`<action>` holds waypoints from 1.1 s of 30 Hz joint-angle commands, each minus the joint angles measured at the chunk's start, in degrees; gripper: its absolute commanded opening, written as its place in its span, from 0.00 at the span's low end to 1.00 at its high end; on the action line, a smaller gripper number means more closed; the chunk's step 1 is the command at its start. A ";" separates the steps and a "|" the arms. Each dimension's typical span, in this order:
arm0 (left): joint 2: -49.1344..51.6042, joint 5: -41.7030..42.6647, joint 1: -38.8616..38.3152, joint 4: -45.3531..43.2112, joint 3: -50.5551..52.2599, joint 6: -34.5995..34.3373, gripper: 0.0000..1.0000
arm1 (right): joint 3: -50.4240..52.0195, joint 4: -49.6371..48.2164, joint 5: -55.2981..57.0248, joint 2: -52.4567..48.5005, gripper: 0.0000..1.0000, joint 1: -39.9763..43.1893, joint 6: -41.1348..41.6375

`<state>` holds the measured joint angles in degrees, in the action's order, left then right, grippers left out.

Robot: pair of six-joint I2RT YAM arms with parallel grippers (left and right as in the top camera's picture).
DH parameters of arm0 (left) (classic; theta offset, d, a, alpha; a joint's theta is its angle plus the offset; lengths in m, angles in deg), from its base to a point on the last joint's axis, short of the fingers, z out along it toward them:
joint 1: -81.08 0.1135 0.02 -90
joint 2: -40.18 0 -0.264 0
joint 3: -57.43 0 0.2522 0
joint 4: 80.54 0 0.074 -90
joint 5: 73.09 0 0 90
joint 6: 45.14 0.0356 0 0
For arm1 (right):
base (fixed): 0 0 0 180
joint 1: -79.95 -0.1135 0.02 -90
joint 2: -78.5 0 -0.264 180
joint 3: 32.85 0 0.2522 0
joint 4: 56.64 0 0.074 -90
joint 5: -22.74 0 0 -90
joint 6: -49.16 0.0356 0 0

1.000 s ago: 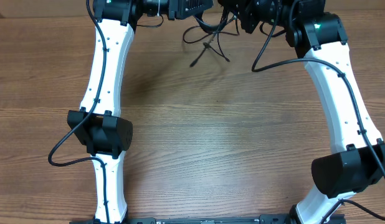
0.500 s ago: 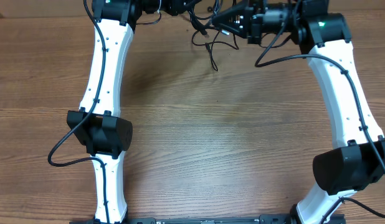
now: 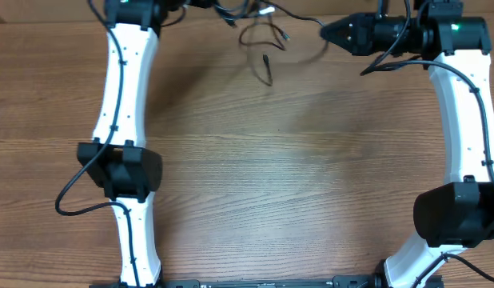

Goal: Untangle cables

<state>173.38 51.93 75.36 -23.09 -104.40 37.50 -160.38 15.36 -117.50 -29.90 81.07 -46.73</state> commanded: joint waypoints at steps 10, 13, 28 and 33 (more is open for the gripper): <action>-0.35 24.37 1.64 -0.66 -1.03 4.96 0.04 | 0.15 -3.85 17.75 0.09 0.25 -5.18 2.89; -0.33 24.39 0.74 -0.52 -1.03 6.99 0.04 | 0.13 -5.79 12.63 0.11 0.28 -6.69 2.89; -0.33 40.74 -0.98 -0.13 -1.03 14.23 0.04 | 0.13 -22.53 7.65 0.11 0.52 -8.79 -6.23; -0.33 42.58 -1.01 1.11 -1.03 14.27 0.04 | 0.13 -26.16 6.29 0.11 0.53 -8.81 -6.49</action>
<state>173.38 89.90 74.31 -22.37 -104.40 50.05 -160.38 -9.71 -109.43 -29.90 72.31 -51.63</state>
